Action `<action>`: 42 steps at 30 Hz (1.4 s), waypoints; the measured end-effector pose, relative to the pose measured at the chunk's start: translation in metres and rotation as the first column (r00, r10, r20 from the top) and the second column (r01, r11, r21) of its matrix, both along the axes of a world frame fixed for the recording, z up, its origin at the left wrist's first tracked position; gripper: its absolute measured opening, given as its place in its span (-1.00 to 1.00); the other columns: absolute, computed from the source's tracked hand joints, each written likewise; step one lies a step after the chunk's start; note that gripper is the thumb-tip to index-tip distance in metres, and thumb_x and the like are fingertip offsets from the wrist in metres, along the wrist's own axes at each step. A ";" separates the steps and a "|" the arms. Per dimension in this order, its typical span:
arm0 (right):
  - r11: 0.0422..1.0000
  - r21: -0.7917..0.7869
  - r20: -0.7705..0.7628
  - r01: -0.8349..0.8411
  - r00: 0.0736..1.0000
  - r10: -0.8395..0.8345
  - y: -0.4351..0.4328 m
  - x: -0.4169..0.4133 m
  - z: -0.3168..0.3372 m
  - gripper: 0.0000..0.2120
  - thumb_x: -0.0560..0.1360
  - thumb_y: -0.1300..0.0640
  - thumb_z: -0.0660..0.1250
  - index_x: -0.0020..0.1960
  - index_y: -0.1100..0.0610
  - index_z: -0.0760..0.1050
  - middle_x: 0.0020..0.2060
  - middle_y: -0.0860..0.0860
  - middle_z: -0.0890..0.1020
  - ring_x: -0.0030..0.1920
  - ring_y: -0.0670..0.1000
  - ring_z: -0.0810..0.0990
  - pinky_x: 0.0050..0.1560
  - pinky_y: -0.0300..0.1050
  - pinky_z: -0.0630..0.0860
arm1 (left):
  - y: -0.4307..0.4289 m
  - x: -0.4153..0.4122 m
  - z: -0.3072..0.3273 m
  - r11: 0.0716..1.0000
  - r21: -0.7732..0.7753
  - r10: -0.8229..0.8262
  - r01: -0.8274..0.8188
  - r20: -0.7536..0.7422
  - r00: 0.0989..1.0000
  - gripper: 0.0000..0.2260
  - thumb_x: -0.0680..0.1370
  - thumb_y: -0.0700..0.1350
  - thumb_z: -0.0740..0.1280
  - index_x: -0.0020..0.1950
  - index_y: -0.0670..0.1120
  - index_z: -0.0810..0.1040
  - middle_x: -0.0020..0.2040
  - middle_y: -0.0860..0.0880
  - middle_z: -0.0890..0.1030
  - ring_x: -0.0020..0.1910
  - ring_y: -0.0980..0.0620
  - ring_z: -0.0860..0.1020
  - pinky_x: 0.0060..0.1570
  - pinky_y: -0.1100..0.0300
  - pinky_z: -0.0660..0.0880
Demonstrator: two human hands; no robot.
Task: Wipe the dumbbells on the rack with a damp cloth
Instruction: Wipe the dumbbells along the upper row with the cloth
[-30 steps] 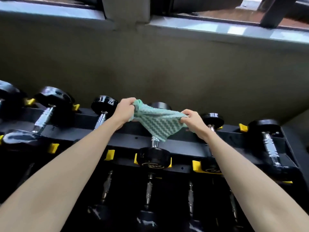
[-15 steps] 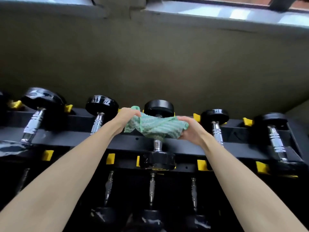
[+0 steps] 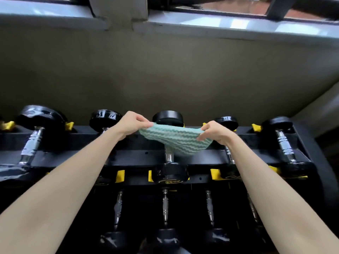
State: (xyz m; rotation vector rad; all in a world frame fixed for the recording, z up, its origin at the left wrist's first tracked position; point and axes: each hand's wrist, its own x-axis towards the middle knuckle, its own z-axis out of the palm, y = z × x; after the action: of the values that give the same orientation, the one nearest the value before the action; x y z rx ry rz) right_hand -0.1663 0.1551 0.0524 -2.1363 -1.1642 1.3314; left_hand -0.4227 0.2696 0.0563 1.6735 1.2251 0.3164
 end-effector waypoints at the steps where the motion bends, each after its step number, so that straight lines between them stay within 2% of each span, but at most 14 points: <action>1: 0.997 0.060 0.033 0.050 0.998 -0.052 -0.001 -0.002 0.001 -0.88 0.37 0.29 0.43 -0.31 0.26 0.53 -0.07 0.25 0.59 0.10 0.14 0.52 -0.10 -0.11 0.35 | -0.001 -0.001 0.003 0.997 0.014 -0.078 0.079 -0.074 0.994 -0.89 0.39 -0.13 0.50 -0.18 -0.13 0.63 -0.23 -0.02 0.58 -0.22 0.09 0.48 -0.18 0.25 0.38; 4: 0.939 0.206 -0.196 0.276 0.952 -0.237 -0.003 -0.012 0.011 -0.83 0.24 0.17 0.38 -0.27 0.29 0.55 -0.16 0.19 0.61 -0.05 0.16 0.55 -0.04 -0.03 0.38 | -0.003 0.000 0.012 0.985 0.050 -0.155 0.165 -0.171 0.973 -0.77 0.34 -0.16 0.52 -0.35 -0.13 0.47 -0.30 0.00 0.46 -0.28 0.07 0.40 -0.28 0.20 0.27; 7: 0.910 0.188 -0.375 0.370 0.883 -0.281 0.004 -0.012 0.007 -0.87 0.31 0.18 0.34 -0.17 0.20 0.50 -0.22 0.08 0.55 -0.16 0.10 0.53 -0.11 -0.06 0.42 | 0.000 0.003 0.015 0.992 -0.082 -0.101 0.099 -0.014 0.995 -0.85 0.32 -0.20 0.40 -0.25 -0.29 0.52 -0.27 -0.09 0.50 -0.24 0.00 0.44 -0.21 0.17 0.31; 11: 0.886 0.102 -0.252 0.453 0.873 -0.417 0.025 -0.016 -0.029 -0.77 0.44 0.22 0.36 -0.17 0.09 0.29 -0.25 0.03 0.41 -0.24 0.02 0.47 -0.27 -0.13 0.38 | 0.010 0.010 -0.013 0.980 -0.176 0.085 -0.093 -0.052 0.995 -0.85 0.39 -0.33 0.34 -0.26 -0.17 0.39 -0.28 -0.08 0.44 -0.31 -0.01 0.40 -0.33 0.19 0.32; 13: 0.823 0.112 -0.192 0.557 0.825 -0.532 0.035 -0.019 -0.055 -0.73 0.44 0.26 0.34 -0.19 0.08 0.24 -0.25 -0.02 0.34 -0.22 -0.01 0.40 -0.21 -0.12 0.37 | 0.011 0.015 -0.037 0.968 -0.119 0.207 -0.220 -0.116 0.971 -0.84 0.43 -0.28 0.37 -0.09 -0.13 0.41 -0.13 -0.09 0.48 -0.29 0.00 0.43 -0.32 0.18 0.37; 16: 0.772 0.243 -0.066 0.588 0.803 -0.592 0.039 -0.028 -0.089 -0.79 0.44 0.34 0.26 -0.07 0.15 0.24 -0.13 0.01 0.33 -0.10 0.03 0.35 -0.07 -0.17 0.28 | 0.002 0.029 -0.069 0.897 -0.005 0.443 -0.443 -0.022 0.896 -0.69 0.45 -0.26 0.39 0.04 -0.12 0.29 -0.04 -0.06 0.39 -0.18 -0.01 0.40 -0.36 0.30 0.33; 20: 0.906 0.266 0.127 0.329 0.920 -0.371 0.033 -0.044 -0.105 -0.84 0.50 0.14 0.29 -0.23 0.12 0.38 0.00 0.04 0.32 0.02 0.01 0.37 -0.06 -0.22 0.22 | -0.013 0.036 -0.090 0.760 0.278 0.630 -0.588 -0.089 0.772 -0.68 0.39 -0.17 0.43 -0.03 -0.13 0.31 0.13 -0.16 0.37 0.14 -0.13 0.36 0.03 0.15 0.29; 22: 0.940 0.214 0.063 0.264 0.957 -0.283 0.035 -0.049 -0.105 -0.76 0.52 0.04 0.25 -0.25 0.14 0.44 -0.02 0.08 0.42 0.01 0.00 0.40 -0.01 -0.11 0.31 | -0.013 0.040 -0.090 0.808 0.230 0.579 -0.542 -0.140 0.804 -0.82 0.44 -0.13 0.38 -0.18 -0.11 0.37 0.02 -0.16 0.47 0.06 -0.13 0.44 0.00 0.09 0.34; 24: 0.958 0.153 -0.086 0.243 0.969 -0.232 0.040 -0.057 -0.104 -0.69 0.54 -0.04 0.21 -0.09 0.22 0.50 -0.08 0.11 0.52 0.00 0.04 0.45 0.06 0.00 0.40 | -0.010 0.049 -0.091 0.882 -0.007 0.465 -0.470 -0.142 0.874 -0.78 0.49 -0.04 0.30 -0.30 -0.12 0.42 -0.17 -0.13 0.53 -0.08 -0.12 0.50 -0.10 0.09 0.38; 27: 0.969 0.078 -0.181 0.233 0.960 -0.216 0.050 -0.067 -0.101 -0.66 0.57 -0.07 0.15 0.13 0.18 0.46 -0.03 0.04 0.56 0.03 0.04 0.51 0.11 -0.02 0.45 | -0.012 0.064 -0.094 0.851 -0.376 0.406 -0.365 0.032 0.913 -0.71 0.47 0.09 0.29 -0.21 -0.14 0.54 -0.07 -0.15 0.64 -0.01 -0.15 0.59 0.09 0.02 0.51; 30: 0.971 0.042 -0.289 0.234 0.934 -0.212 0.052 -0.069 -0.099 -0.70 0.61 0.00 0.12 0.10 0.19 0.48 -0.08 0.05 0.59 -0.08 0.04 0.57 0.03 0.05 0.56 | -0.015 0.073 -0.097 0.905 -0.311 0.320 -0.290 0.049 0.946 -0.79 0.55 -0.01 0.28 -0.20 -0.09 0.55 -0.03 -0.14 0.64 0.07 -0.15 0.59 0.15 -0.06 0.51; 34: 0.995 -0.026 -0.291 0.101 0.951 -0.104 0.048 -0.059 -0.088 -0.72 0.63 0.05 0.09 -0.10 0.14 0.48 -0.31 -0.01 0.55 -0.43 -0.12 0.56 -0.35 -0.24 0.51 | -0.014 0.071 -0.089 0.943 -0.270 0.194 -0.194 -0.029 0.981 -0.72 0.59 -0.05 0.24 -0.22 -0.19 0.54 -0.15 -0.17 0.62 -0.11 -0.15 0.62 -0.05 0.00 0.58; 38: 0.993 -0.114 -0.195 -0.040 0.981 0.017 0.036 -0.058 -0.083 -0.59 0.63 -0.04 0.08 0.06 0.25 0.55 -0.13 0.08 0.60 -0.27 0.03 0.58 -0.08 -0.10 0.55 | -0.025 0.060 -0.080 0.936 -0.346 0.030 -0.062 -0.097 0.995 -0.67 0.61 -0.05 0.21 -0.24 -0.23 0.54 -0.34 -0.05 0.56 -0.48 0.15 0.55 -0.49 0.32 0.51; 42: 0.960 -0.230 -0.123 -0.161 0.983 0.135 0.013 -0.062 -0.078 -0.54 0.60 -0.13 0.08 0.14 0.22 0.52 -0.02 0.05 0.62 -0.08 0.04 0.60 0.23 -0.01 0.49 | -0.032 0.050 -0.073 0.948 -0.305 -0.185 0.091 -0.297 0.937 -0.67 0.57 0.01 0.27 -0.22 -0.23 0.56 -0.36 -0.06 0.56 -0.41 0.05 0.54 -0.22 0.18 0.56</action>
State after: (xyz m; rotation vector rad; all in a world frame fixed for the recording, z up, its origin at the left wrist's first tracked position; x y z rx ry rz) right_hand -0.2288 0.1681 -0.0259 -2.1418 -1.1931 1.7088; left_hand -0.3724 0.2372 -0.0169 1.5836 1.3083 -0.2260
